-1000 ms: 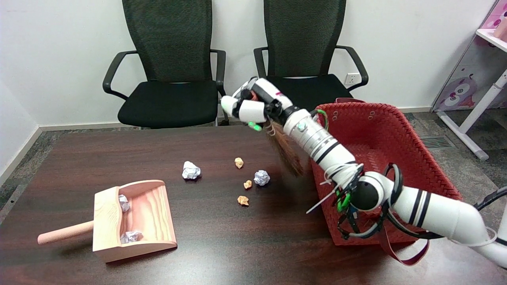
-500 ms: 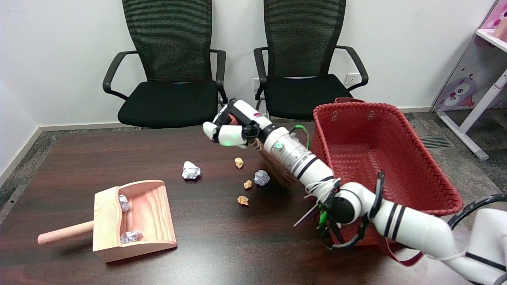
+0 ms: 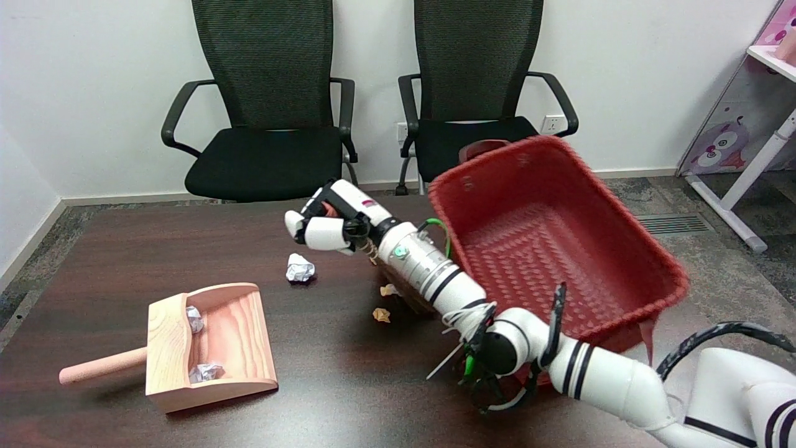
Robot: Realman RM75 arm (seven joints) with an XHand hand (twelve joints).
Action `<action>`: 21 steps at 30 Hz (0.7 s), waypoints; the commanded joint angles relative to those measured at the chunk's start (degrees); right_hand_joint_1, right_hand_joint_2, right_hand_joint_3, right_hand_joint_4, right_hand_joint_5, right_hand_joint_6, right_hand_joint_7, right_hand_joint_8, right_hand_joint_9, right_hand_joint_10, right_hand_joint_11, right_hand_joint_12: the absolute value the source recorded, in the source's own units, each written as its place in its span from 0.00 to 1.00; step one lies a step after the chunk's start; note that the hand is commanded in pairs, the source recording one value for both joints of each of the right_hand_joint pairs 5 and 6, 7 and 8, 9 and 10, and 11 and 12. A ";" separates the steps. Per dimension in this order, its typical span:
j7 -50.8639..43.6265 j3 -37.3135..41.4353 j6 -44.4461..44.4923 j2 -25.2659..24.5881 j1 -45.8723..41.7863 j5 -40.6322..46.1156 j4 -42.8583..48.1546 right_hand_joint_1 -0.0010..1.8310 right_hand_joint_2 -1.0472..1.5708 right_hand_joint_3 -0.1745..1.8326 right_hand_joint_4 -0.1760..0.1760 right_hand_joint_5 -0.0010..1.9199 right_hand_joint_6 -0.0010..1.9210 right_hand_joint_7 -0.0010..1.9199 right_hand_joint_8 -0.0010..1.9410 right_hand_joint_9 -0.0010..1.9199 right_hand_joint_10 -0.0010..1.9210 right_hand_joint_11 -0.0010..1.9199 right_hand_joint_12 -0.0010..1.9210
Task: Sweep the paper ball into the dustpan.
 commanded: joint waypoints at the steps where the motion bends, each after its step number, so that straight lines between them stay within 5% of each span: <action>1: 0.28 0.03 -0.18 -6.09 0.99 -1.26 1.69 0.37 0.80 0.83 0.64 1.00 1.00 1.00 0.99 1.00 1.00 1.00 1.00; 10: 5.84 0.16 -0.88 -1.56 2.08 12.42 -4.37 0.37 0.80 0.81 0.63 1.00 1.00 1.00 0.99 1.00 1.00 1.00 1.00; 21: 34.98 -0.45 0.00 5.64 2.79 19.26 -10.38 0.40 0.65 0.82 0.57 1.00 1.00 1.00 0.99 1.00 1.00 1.00 1.00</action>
